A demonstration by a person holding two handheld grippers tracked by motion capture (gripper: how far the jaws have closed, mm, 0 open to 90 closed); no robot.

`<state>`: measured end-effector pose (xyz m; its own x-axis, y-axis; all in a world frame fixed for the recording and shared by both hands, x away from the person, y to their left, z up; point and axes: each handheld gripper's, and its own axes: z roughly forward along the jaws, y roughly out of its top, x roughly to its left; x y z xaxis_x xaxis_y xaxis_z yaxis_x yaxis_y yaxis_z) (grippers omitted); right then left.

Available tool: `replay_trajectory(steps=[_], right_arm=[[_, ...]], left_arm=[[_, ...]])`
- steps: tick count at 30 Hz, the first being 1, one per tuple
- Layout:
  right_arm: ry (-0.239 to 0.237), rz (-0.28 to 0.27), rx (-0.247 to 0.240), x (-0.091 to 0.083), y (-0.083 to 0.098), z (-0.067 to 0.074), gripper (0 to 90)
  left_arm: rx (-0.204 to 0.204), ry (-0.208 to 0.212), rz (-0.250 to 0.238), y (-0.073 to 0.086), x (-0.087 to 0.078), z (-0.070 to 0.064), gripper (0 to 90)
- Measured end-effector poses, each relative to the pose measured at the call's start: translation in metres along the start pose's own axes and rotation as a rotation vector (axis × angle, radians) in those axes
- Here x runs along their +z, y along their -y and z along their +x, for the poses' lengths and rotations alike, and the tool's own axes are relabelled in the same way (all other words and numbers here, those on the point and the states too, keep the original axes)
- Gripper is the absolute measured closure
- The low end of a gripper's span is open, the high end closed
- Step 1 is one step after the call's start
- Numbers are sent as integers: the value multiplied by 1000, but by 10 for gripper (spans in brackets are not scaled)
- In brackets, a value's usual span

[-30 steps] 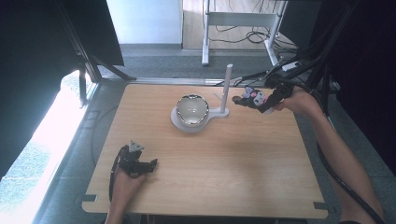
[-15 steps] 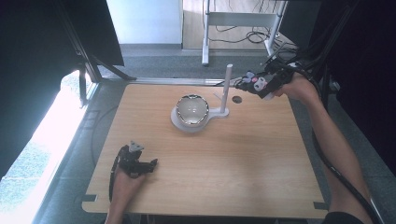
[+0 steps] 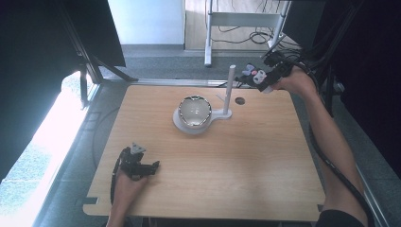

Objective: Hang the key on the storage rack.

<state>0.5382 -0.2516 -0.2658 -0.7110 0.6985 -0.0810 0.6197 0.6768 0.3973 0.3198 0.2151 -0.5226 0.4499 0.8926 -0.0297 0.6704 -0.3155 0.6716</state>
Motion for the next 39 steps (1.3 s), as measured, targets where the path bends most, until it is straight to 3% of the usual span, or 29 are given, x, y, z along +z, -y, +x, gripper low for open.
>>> replay_trajectory(steps=[13, 20, 39], right_arm=[[-44, -13, -25, 16, -11, 18, 427], [-86, 27, -41, 42, -8, 30, 426], [-124, 62, -28, 76, 13, 27, 424]], left_arm=[[1, -1, -2, 0, 0, 0, 66], [1, -2, -2, 0, 0, 0, 66], [0, -3, -6, 0, 0, 0, 66]])
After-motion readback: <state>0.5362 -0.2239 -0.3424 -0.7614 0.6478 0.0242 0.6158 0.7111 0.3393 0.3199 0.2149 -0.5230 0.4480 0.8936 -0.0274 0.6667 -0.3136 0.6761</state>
